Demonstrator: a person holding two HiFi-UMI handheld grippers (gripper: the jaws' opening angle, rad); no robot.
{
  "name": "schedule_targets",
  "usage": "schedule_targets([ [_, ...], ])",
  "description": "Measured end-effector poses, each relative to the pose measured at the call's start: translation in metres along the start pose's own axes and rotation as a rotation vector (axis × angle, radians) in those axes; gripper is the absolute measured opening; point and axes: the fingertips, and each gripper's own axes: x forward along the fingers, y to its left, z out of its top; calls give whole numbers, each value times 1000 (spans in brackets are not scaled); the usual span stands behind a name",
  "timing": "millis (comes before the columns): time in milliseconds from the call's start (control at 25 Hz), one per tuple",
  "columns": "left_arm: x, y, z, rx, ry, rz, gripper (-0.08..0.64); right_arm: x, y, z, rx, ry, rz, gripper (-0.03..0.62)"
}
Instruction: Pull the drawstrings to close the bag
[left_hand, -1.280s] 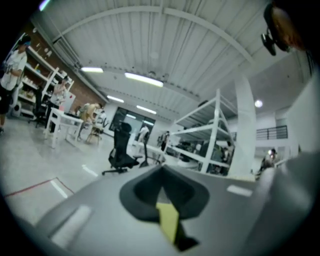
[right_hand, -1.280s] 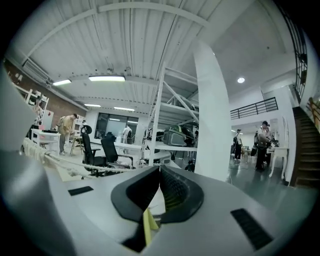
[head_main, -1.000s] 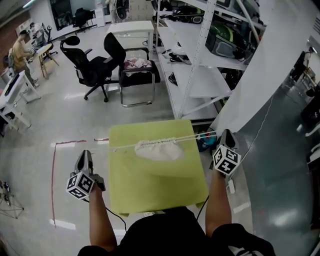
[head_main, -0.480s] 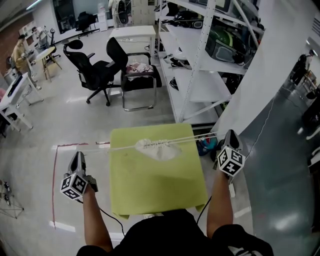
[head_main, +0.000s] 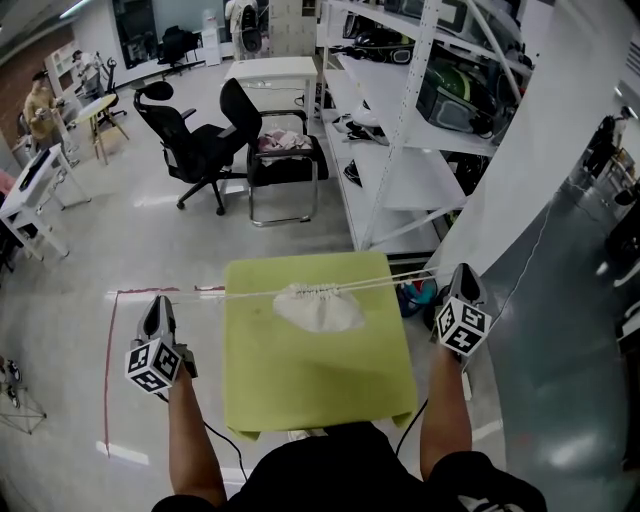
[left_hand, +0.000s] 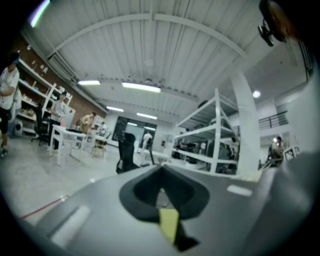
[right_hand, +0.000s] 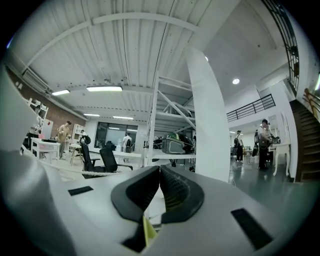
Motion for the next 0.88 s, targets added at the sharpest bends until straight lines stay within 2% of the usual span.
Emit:
schedule_targets([
  [280, 36, -12, -10, 78, 51, -34, 6, 31, 20, -17, -107, 47, 45, 12],
  [440, 70, -32, -3, 182, 80, -78, 8, 63, 32, -21, -137, 58, 62, 12],
  [560, 95, -46, 13, 223, 62, -104, 8, 81, 41, -5, -167, 30, 78, 12],
  [720, 111, -61, 46, 263, -8, -116, 8, 89, 50, 37, -188, -60, 83, 12],
  [800, 113, -66, 49, 273, -11, -122, 8, 86, 53, 52, -195, -94, 90, 12],
  [880, 113, -71, 36, 276, 22, -132, 8, 82, 57, 56, -206, -104, 107, 12],
])
